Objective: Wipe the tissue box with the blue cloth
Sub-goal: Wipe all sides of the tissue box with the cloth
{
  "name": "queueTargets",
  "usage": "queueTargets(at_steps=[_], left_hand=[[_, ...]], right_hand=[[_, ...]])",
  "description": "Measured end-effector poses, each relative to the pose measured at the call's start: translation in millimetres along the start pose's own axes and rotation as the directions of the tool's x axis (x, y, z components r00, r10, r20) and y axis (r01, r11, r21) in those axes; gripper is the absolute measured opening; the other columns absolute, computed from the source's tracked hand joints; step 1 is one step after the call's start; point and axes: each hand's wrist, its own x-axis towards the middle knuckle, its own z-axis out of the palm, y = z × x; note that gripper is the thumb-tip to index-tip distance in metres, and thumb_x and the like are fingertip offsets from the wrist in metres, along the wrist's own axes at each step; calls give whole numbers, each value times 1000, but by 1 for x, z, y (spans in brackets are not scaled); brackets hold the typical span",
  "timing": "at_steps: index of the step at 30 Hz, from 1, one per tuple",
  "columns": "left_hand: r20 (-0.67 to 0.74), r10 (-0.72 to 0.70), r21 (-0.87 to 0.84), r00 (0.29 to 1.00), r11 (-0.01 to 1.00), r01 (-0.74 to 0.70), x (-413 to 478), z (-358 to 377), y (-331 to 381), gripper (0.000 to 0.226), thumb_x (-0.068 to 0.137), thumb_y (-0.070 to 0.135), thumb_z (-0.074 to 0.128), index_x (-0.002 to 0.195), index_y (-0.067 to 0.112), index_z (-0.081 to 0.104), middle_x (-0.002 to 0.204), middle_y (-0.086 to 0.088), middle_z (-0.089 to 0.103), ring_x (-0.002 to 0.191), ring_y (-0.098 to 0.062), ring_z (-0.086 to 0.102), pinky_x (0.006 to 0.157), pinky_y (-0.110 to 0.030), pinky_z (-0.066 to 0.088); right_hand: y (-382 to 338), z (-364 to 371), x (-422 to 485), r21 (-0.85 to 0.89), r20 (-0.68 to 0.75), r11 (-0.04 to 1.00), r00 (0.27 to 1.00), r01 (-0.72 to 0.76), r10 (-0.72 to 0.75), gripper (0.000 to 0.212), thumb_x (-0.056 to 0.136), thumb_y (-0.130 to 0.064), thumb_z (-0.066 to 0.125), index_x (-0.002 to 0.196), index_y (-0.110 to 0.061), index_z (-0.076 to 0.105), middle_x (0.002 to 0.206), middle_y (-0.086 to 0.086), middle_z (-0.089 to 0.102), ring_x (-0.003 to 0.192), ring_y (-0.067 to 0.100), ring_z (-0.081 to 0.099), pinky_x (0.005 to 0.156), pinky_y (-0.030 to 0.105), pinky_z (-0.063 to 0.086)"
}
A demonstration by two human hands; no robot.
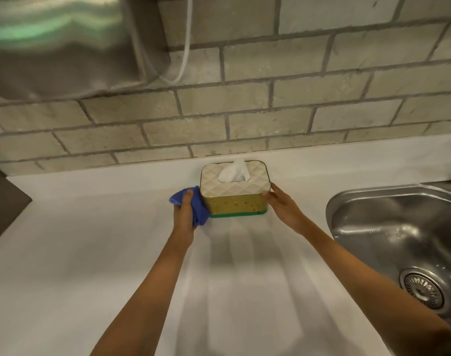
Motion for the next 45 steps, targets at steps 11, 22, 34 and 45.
queueTargets(at_steps=[11,22,34,45], left_hand=[[-78,178,403,981,906,-132,-5,21,-12,47,88,40,59,124,12,49,102,-5,56,94,-21,53,86,-37,47],[-128,268,639,955,759,-128,-87,-14,-17,35,88,55,46,95,20,47,83,-4,60,81,-27,58,69,-33,42],[-84,277,745,957,656,-124,-139,-43,-9,56,85,62,42,118,17,50,116,-14,61,107,-33,57,94,-42,46],[-72,248,815,966,573,-86,-126,-26,7,67,82,68,42,121,14,47,116,-16,60,106,-34,58,90,-42,47]], right_hand=[[2,5,-13,13,-135,1000,991,27,-25,53,89,-34,55,135,-11,44,127,12,59,105,19,57,60,9,45],[-5,1,-107,19,-141,998,988,-59,61,56,79,-50,62,121,-15,53,100,12,69,89,23,65,79,34,54],[-9,-1,-155,188,-4,969,986,-162,165,83,69,-49,73,139,-22,38,78,12,72,58,15,69,58,25,59],[0,-6,-126,98,-2,989,994,-106,107,67,72,-57,62,125,-21,42,126,4,49,116,17,47,90,26,37]])
